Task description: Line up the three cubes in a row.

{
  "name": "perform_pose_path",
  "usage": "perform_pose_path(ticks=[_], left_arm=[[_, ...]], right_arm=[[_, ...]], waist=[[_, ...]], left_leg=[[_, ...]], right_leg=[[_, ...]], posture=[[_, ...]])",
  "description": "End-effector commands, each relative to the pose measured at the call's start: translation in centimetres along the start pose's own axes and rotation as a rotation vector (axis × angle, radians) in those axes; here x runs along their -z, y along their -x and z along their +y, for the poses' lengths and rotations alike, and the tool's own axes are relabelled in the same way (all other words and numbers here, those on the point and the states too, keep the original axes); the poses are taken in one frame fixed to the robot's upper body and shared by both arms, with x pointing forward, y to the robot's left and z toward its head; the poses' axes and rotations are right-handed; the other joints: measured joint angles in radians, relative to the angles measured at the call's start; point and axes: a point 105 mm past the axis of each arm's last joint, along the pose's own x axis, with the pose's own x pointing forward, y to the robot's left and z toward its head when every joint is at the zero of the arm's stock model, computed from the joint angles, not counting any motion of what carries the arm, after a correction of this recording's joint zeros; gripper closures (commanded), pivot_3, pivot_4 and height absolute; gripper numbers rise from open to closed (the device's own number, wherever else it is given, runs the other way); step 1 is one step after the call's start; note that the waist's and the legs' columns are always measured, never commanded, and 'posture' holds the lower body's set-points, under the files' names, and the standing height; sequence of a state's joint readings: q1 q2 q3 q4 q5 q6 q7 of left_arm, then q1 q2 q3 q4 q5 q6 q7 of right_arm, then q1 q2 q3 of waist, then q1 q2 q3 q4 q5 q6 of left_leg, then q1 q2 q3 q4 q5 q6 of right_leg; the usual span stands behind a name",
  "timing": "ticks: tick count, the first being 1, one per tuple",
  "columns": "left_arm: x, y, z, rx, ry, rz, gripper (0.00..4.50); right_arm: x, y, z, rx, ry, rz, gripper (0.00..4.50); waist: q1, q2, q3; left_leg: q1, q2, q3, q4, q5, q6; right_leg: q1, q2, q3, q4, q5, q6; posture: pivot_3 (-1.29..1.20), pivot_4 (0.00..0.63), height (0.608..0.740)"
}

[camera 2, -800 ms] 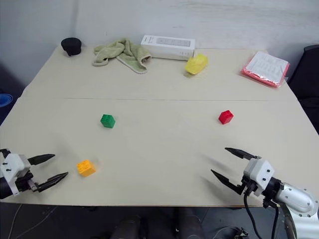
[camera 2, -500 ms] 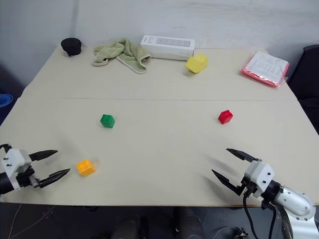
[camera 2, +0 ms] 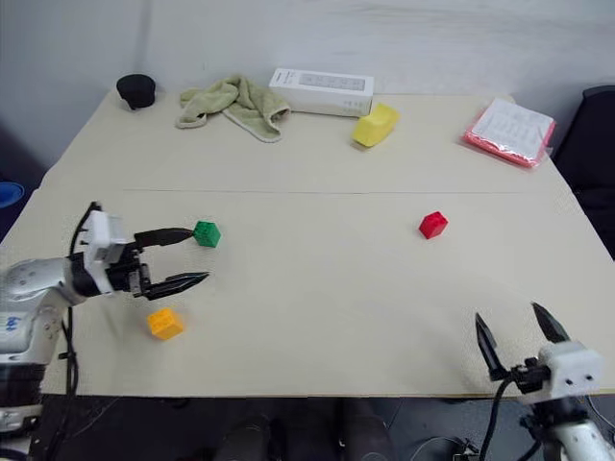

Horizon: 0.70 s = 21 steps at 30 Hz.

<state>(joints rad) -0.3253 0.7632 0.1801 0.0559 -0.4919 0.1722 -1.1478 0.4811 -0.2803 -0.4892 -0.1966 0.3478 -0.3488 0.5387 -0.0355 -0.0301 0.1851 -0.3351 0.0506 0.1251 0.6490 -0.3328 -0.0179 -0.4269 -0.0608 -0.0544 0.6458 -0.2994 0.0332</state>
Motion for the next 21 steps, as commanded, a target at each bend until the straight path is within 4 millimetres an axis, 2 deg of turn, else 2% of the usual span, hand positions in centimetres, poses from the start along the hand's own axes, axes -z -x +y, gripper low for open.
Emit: perform_pose_path(ticks=[1,3,7,10,13,17,21], left_arm=[[-0.5,-0.7,0.1,0.005,-0.062,-0.009,0.02],[-0.4,-0.9,-0.2,0.014,-0.053,-0.013,0.02],[-0.3,-1.2,-0.9,0.050,-0.022,-0.015,0.02],[-0.4,-1.7,-1.0,0.049,-0.017,-0.031,0.02],[-0.3,-2.2,-1.9,0.095,0.021,-0.031,0.02],[-0.5,-2.5,-2.2,0.098,0.023,-0.041,0.02],[-0.8,-2.6,-2.1,0.082,0.012,-0.051,0.02]], right_arm=[[-1.9,-1.0,1.1,0.005,0.013,-0.065,0.00],[-2.3,-2.1,1.4,-0.002,-0.012,-0.061,0.00],[-4.0,-5.7,1.7,-0.084,-0.011,-0.063,0.00],[-4.9,-11.1,0.7,-0.166,-0.004,0.004,0.00],[-5.4,-15.0,-0.1,-0.195,-0.033,0.037,0.00],[-4.9,-18.7,-0.2,-0.248,-0.044,0.116,0.00],[-4.1,-20.7,0.3,-0.307,-0.080,0.173,0.00]], waist=[[-0.008,0.000,0.000],[-0.017,0.000,0.000],[-0.017,0.000,0.000],[-0.019,0.001,0.000],[-0.016,0.001,0.000],[0.004,0.000,0.000],[0.007,0.001,0.000]], left_leg=[[0.000,0.000,0.001,0.000,0.000,0.000],[0.000,0.000,0.002,-0.001,0.001,-0.001],[0.002,0.000,0.001,0.001,0.001,-0.002],[0.001,0.000,0.002,0.003,0.001,-0.001],[0.000,-0.001,0.001,0.005,0.001,0.001],[-0.001,0.001,-0.002,0.001,0.003,-0.002],[-0.005,0.000,0.000,0.004,0.003,0.001]], right_leg=[[0.000,0.001,0.001,0.001,0.000,0.000],[0.000,0.001,0.002,0.002,0.000,0.000],[-0.002,0.001,0.002,0.003,0.000,0.000],[-0.002,0.001,0.003,0.003,0.000,0.000],[-0.002,0.000,0.003,0.004,0.000,0.001],[-0.003,0.004,0.001,0.002,-0.001,-0.001],[-0.004,0.001,0.001,0.001,0.000,0.000]], posture=[[0.00,0.150,0.740],[0.00,0.150,0.740],[0.00,0.150,0.740],[0.00,0.150,0.740],[0.00,0.150,0.740],[0.00,0.150,0.740],[0.00,0.150,0.740]])
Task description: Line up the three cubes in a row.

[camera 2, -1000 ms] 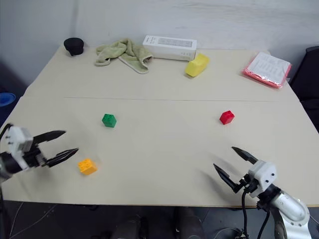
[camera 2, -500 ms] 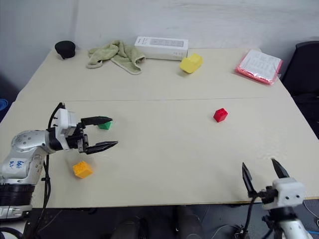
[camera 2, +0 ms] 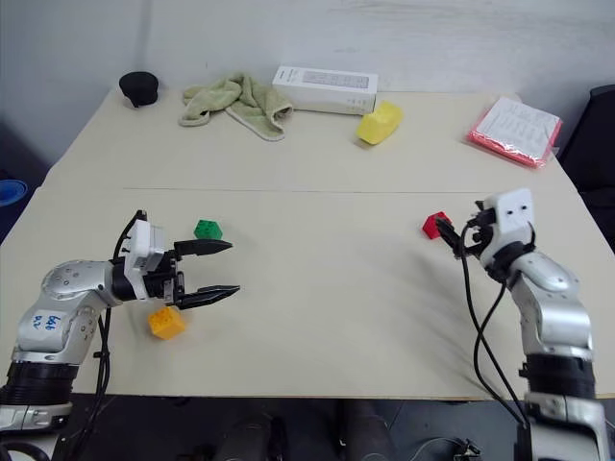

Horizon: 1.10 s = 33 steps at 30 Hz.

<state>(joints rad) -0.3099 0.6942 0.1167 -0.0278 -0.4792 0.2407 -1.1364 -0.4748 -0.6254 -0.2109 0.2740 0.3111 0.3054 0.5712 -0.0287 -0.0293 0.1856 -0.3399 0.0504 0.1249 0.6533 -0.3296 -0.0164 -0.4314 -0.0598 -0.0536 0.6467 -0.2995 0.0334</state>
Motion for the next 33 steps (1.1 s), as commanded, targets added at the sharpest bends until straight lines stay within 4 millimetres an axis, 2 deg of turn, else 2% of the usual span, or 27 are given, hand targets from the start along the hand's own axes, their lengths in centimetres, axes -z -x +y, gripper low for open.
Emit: perform_pose_path(ticks=[1,6,7,9,16,18,20,23,26,33], left_arm=[[-1.4,0.0,0.0,-0.008,-0.048,-0.033,0.02],[-1.3,0.3,-0.3,-0.020,-0.046,-0.029,0.02],[-1.2,0.3,-0.3,-0.022,-0.045,-0.028,0.00],[-1.2,0.3,-0.3,-0.026,-0.045,-0.029,0.00],[-1.5,0.2,-0.2,-0.017,-0.052,-0.034,0.00],[-1.5,0.2,-0.2,-0.016,-0.055,-0.034,0.00],[-1.7,0.5,-0.2,-0.018,-0.057,-0.030,0.00],[-1.6,1.0,-0.2,-0.024,-0.053,-0.018,0.00],[-1.3,1.4,-0.4,-0.023,-0.047,-0.001,0.00],[-1.4,1.5,-1.4,-0.013,-0.033,0.007,0.00]], right_arm=[[0.1,-0.7,-0.6,-0.024,0.007,0.033,0.00],[1.2,-1.8,-0.6,-0.044,-0.005,0.068,0.00],[1.4,-2.0,-0.6,-0.044,-0.004,0.070,0.19],[1.6,-2.3,-0.7,-0.046,-0.002,0.068,0.62],[0.9,-2.7,-0.5,-0.139,0.055,0.020,2.96],[-0.4,-2.6,0.5,-0.235,0.107,-0.045,3.04],[-3.3,-1.2,4.8,-0.567,0.196,-0.167,3.04],[-4.4,0.5,9.0,-0.858,0.284,-0.154,3.04],[-3.3,1.8,12.1,-1.071,0.352,-0.082,3.04],[0.2,1.3,13.7,-1.182,0.329,0.003,3.04]], waist=[[0.000,0.000,0.000],[-0.001,0.000,0.000],[-0.001,0.000,0.000],[-0.002,0.000,0.000],[-0.007,0.000,0.000],[-0.006,0.000,0.000],[-0.006,0.001,0.001],[-0.009,0.003,0.002],[-0.007,0.003,0.002],[0.001,0.003,0.002]], left_leg=[[0.000,0.000,0.000,0.001,0.000,0.001],[-0.002,-0.001,0.000,0.004,-0.001,0.003],[-0.002,-0.001,0.000,0.004,-0.001,0.003],[-0.002,-0.001,0.000,0.004,-0.001,0.003],[-0.001,0.000,0.001,0.004,-0.001,0.003],[-0.001,0.000,0.001,0.004,-0.001,0.002],[-0.002,0.000,0.000,0.004,-0.001,0.002],[-0.001,0.001,0.001,0.004,-0.001,0.002],[0.000,0.001,0.000,0.004,-0.001,0.002],[-0.002,0.000,-0.001,0.006,-0.002,0.003]], right_leg=[[0.000,-0.001,0.000,0.000,0.001,0.001],[0.001,-0.002,0.000,-0.001,0.001,0.002],[0.001,-0.002,0.000,-0.001,0.001,0.002],[0.001,-0.001,0.000,0.000,0.001,0.002],[0.001,-0.001,0.000,0.000,0.001,0.002],[0.001,-0.001,0.000,0.000,0.001,0.002],[0.001,-0.001,0.000,0.000,0.001,0.002],[0.001,-0.001,0.000,0.000,0.002,0.003],[0.002,-0.001,-0.001,0.000,0.002,0.003],[0.002,-0.002,-0.002,-0.001,0.002,0.003]], posture=[[0.00,0.150,0.740],[0.00,0.150,0.740],[0.00,0.150,0.740],[0.00,0.150,0.740],[0.00,0.150,0.740],[0.00,0.150,0.740],[0.00,0.150,0.740],[0.00,0.150,0.740],[0.00,0.150,0.740],[0.00,0.150,0.740]])
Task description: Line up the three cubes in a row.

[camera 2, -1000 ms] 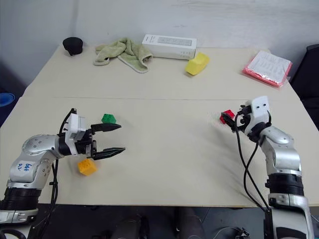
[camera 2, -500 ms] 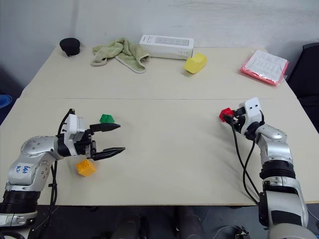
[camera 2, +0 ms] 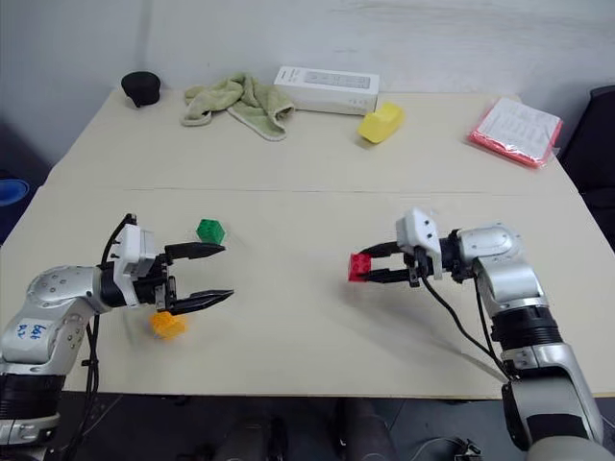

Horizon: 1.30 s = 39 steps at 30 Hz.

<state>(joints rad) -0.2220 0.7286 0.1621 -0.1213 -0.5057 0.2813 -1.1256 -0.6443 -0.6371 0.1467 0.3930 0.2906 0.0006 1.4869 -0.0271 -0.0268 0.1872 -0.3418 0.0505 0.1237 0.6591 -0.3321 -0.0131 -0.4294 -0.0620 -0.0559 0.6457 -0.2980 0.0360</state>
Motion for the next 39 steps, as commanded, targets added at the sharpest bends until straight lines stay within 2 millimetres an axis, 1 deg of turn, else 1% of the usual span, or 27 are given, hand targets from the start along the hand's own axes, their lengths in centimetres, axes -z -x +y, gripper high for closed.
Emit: perform_pose_path(ticks=[1,4,10,11,12,13,15,17,19,20,21,22,24,26,28,30,32,33,35,37,39], left_arm=[[-1.4,0.5,-0.4,-0.007,-0.046,-0.017,0.00],[-1.6,0.7,-0.5,-0.026,-0.046,-0.014,0.00],[-1.6,1.4,-0.3,-0.059,-0.047,-0.004,0.00],[-1.6,1.4,-0.3,-0.064,-0.049,-0.001,0.00],[-1.7,1.6,-0.1,-0.077,-0.045,0.000,0.00],[-1.7,1.7,0.0,-0.087,-0.042,0.000,0.00],[-1.7,2.4,0.1,-0.101,-0.030,0.014,0.00],[-1.6,3.6,0.4,-0.139,-0.016,0.034,0.00],[-1.0,5.6,0.8,-0.213,-0.005,0.061,0.00],[-0.7,6.6,1.0,-0.254,0.008,0.074,0.00],[-0.3,7.6,1.1,-0.288,0.022,0.083,0.00],[0.1,8.5,1.1,-0.324,0.033,0.093,0.00],[1.2,11.2,1.3,-0.426,0.077,0.112,0.00],[2.1,13.8,1.4,-0.523,0.110,0.129,0.00],[3.5,17.3,1.5,-0.664,0.181,0.150,0.00],[4.7,19.8,0.9,-0.752,0.263,0.155,0.00],[5.5,21.0,0.2,-0.781,0.288,0.175,0.00],[5.7,21.4,0.0,-0.786,0.296,0.182,0.00],[5.9,21.5,-0.3,-0.776,0.316,0.181,0.00],[5.8,21.1,-0.4,-0.752,0.321,0.174,0.00],[4.9,19.6,-0.9,-0.672,0.377,0.123,0.00]], right_arm=[[1.0,-0.4,0.0,-0.010,-0.012,0.000,3.04],[1.9,-0.7,-0.1,0.007,-0.032,-0.004,3.04],[2.2,-1.0,0.2,0.010,-0.009,-0.023,3.04],[2.3,-1.0,0.1,0.013,-0.030,-0.016,2.69],[2.0,-1.1,0.0,0.016,0.009,-0.029,2.32],[1.7,-1.2,0.0,0.018,0.039,-0.039,2.05],[1.1,-0.9,0.1,0.007,0.059,-0.038,1.38],[-0.2,0.0,0.1,0.013,0.073,-0.048,0.67],[-2.0,1.2,-0.3,0.077,0.109,-0.104,0.07],[-2.7,1.9,-0.4,0.122,0.144,-0.137,0.02],[-3.0,2.4,-0.3,0.149,0.158,-0.156,0.02],[-2.9,2.8,0.1,0.161,0.156,-0.158,0.02],[-2.3,3.7,1.2,0.204,0.147,-0.170,0.02],[-2.1,4.3,2.1,0.248,0.172,-0.198,0.02],[-2.8,5.2,2.5,0.382,0.241,-0.335,0.02],[-2.2,5.5,3.1,0.465,0.252,-0.345,0.02],[-1.6,5.4,3.6,0.502,0.217,-0.337,0.02],[-1.3,5.1,4.5,0.453,0.152,-0.350,0.02],[-1.2,4.9,5.4,0.426,0.089,-0.382,0.02],[-1.4,5.0,5.4,0.449,0.090,-0.397,0.02],[-1.8,4.9,5.6,0.428,0.108,-0.392,0.02]], waist=[[-0.001,0.000,0.000],[-0.002,0.000,0.000],[-0.004,0.000,0.000],[-0.004,0.000,0.000],[-0.004,0.000,0.000],[-0.004,0.000,0.000],[-0.005,0.000,0.000],[-0.006,0.000,0.000],[-0.006,0.001,0.000],[-0.006,0.001,0.000],[-0.005,0.001,0.000],[-0.004,0.001,0.000],[-0.002,0.001,0.000],[-0.001,0.000,0.000],[-0.001,0.000,0.000],[-0.007,0.001,0.000],[-0.006,0.001,0.000],[-0.005,0.001,0.000],[-0.003,0.000,0.000],[0.000,0.000,0.000],[-0.001,0.000,0.000]], left_leg=[[0.000,0.000,0.000,0.000,0.000,0.000],[0.000,0.000,0.000,0.001,0.000,0.000],[0.000,0.000,0.000,0.001,0.000,-0.001],[0.000,0.000,0.000,0.001,0.000,-0.001],[0.000,0.000,0.000,0.001,0.000,-0.001],[0.000,0.000,0.000,0.001,0.000,-0.001],[0.000,0.000,0.000,0.001,0.000,-0.001],[0.000,0.001,0.000,0.001,0.000,-0.001],[0.000,0.001,0.000,0.001,-0.001,-0.001],[0.000,0.001,0.000,0.000,-0.001,-0.001],[0.000,0.001,0.000,0.000,-0.001,-0.001],[0.000,0.001,0.000,0.000,-0.001,-0.001],[0.001,0.002,-0.002,0.000,-0.002,-0.001],[0.000,0.002,-0.002,0.000,-0.003,-0.001],[0.000,0.002,-0.002,0.000,-0.004,0.001],[0.001,0.002,-0.002,-0.001,-0.006,0.003],[0.002,0.002,-0.002,-0.001,-0.006,0.003],[0.002,0.002,-0.002,-0.001,-0.007,0.004],[0.002,0.002,-0.002,-0.002,-0.007,0.004],[0.003,0.002,-0.003,-0.003,-0.007,0.004],[0.003,0.002,-0.003,-0.003,-0.007,0.004]], right_leg=[[0.000,0.000,0.000,0.000,0.000,0.000],[0.000,0.000,0.000,0.000,0.000,0.000],[0.000,0.000,0.000,0.001,0.000,0.000],[0.000,0.000,0.000,0.001,0.000,0.000],[0.000,0.000,0.000,0.001,0.000,0.000],[0.000,0.000,0.000,0.001,0.000,0.000],[0.000,0.000,0.000,0.001,0.000,0.000],[0.000,0.000,0.000,0.001,0.000,0.000],[-0.001,0.000,0.000,0.001,0.000,-0.001],[-0.001,0.000,0.000,0.001,0.000,-0.001],[-0.001,0.000,0.000,0.001,0.000,-0.001],[-0.001,0.000,0.000,0.000,0.000,-0.001],[0.000,0.000,-0.002,-0.001,-0.001,-0.001],[0.001,0.000,-0.003,-0.002,-0.001,-0.001],[0.001,0.000,-0.003,-0.002,-0.001,-0.002],[0.001,0.000,-0.003,-0.001,-0.001,-0.002],[0.001,0.000,-0.003,-0.001,-0.001,-0.002],[0.001,-0.001,-0.003,-0.001,-0.001,-0.002],[0.001,-0.001,-0.003,-0.001,-0.001,-0.002],[0.001,-0.001,-0.004,-0.001,-0.002,-0.003],[0.001,-0.002,-0.004,-0.001,-0.002,-0.003]], posture=[[0.00,0.150,0.740],[0.00,0.150,0.740],[0.00,0.150,0.740],[0.00,0.150,0.740],[0.00,0.150,0.740],[0.00,0.150,0.740],[0.00,0.150,0.740],[0.00,0.150,0.740],[0.00,0.150,0.740],[0.00,0.150,0.740],[0.00,0.150,0.740],[0.00,0.150,0.740],[0.00,0.150,0.740],[0.00,0.150,0.740],[0.00,0.150,0.740],[0.00,0.150,0.740],[0.00,0.150,0.740],[0.00,0.150,0.740],[0.00,0.150,0.740],[0.00,0.150,0.740],[0.00,0.150,0.740]])
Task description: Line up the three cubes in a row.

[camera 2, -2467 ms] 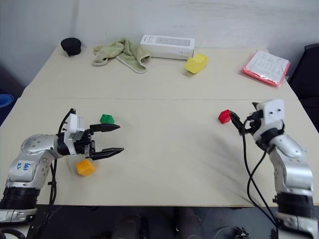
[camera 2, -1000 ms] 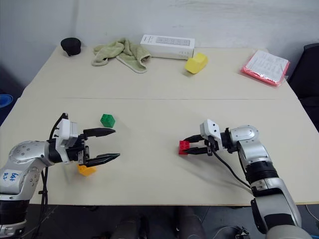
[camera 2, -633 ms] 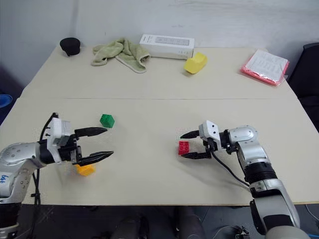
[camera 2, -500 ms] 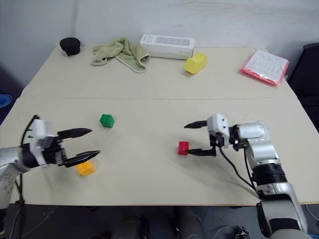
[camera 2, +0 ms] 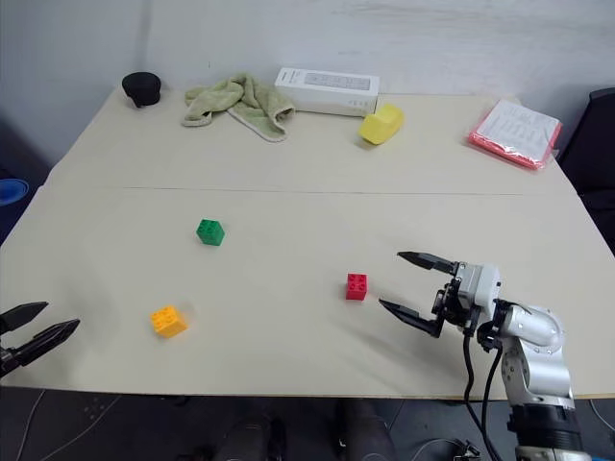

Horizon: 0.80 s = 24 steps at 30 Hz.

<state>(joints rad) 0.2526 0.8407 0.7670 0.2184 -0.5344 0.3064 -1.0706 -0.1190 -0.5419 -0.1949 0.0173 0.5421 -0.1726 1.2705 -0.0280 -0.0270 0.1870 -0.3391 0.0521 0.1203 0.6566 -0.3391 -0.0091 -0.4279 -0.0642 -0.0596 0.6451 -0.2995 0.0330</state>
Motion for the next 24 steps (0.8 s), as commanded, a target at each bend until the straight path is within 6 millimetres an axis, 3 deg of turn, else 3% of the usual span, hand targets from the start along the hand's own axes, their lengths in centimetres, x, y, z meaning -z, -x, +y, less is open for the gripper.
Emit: perform_pose_path(ticks=[1,4,11,19,22,24], left_arm=[[-2.2,-0.6,-2.7,0.148,0.029,-0.024,0.00],[-2.4,-1.2,-6.4,0.304,-0.044,0.035,0.00],[-3.5,-3.1,-8.5,0.405,-0.138,0.001,0.00],[-4.0,-4.7,-7.5,0.409,-0.232,0.015,0.00],[-6.5,-6.4,-6.2,0.298,-0.175,-0.122,0.00],[-8.4,-8.8,-6.3,0.210,-0.122,-0.232,0.00]], right_arm=[[-1.9,-0.5,0.2,-0.036,0.058,-0.048,0.02],[-3.1,-1.4,1.1,-0.118,0.071,-0.073,0.02],[-4.3,-3.5,2.5,-0.222,0.069,-0.112,0.02],[-4.2,-3.7,2.2,-0.231,0.078,-0.098,0.02],[-4.1,-3.7,2.0,-0.231,0.085,-0.091,0.02],[-3.8,-3.7,2.0,-0.225,0.084,-0.081,0.02]], waist=[[-0.001,0.000,0.000],[-0.001,0.000,0.000],[-0.002,0.000,0.000],[-0.002,0.000,0.000],[0.000,0.000,0.000],[0.004,0.000,0.000]], left_leg=[[0.000,0.000,0.000,0.000,0.000,0.000],[0.000,0.000,0.000,-0.003,0.000,-0.001],[0.003,0.000,0.000,-0.007,0.003,-0.004],[0.002,0.000,0.000,-0.006,0.003,-0.003],[0.002,0.000,0.000,-0.006,0.003,-0.003],[0.002,0.000,-0.001,-0.005,0.003,-0.003]], right_leg=[[0.000,0.000,0.000,0.000,0.000,0.000],[0.000,0.000,0.000,-0.001,0.000,0.000],[0.000,0.002,0.000,0.000,-0.001,-0.002],[0.000,0.002,0.000,0.000,-0.001,-0.002],[0.000,0.002,0.000,0.000,-0.001,-0.002],[0.000,0.002,-0.001,0.000,-0.001,-0.002]], posture=[[0.00,0.150,0.740],[0.00,0.150,0.740],[0.00,0.150,0.740],[0.00,0.150,0.740],[0.00,0.150,0.740],[0.00,0.150,0.740]])
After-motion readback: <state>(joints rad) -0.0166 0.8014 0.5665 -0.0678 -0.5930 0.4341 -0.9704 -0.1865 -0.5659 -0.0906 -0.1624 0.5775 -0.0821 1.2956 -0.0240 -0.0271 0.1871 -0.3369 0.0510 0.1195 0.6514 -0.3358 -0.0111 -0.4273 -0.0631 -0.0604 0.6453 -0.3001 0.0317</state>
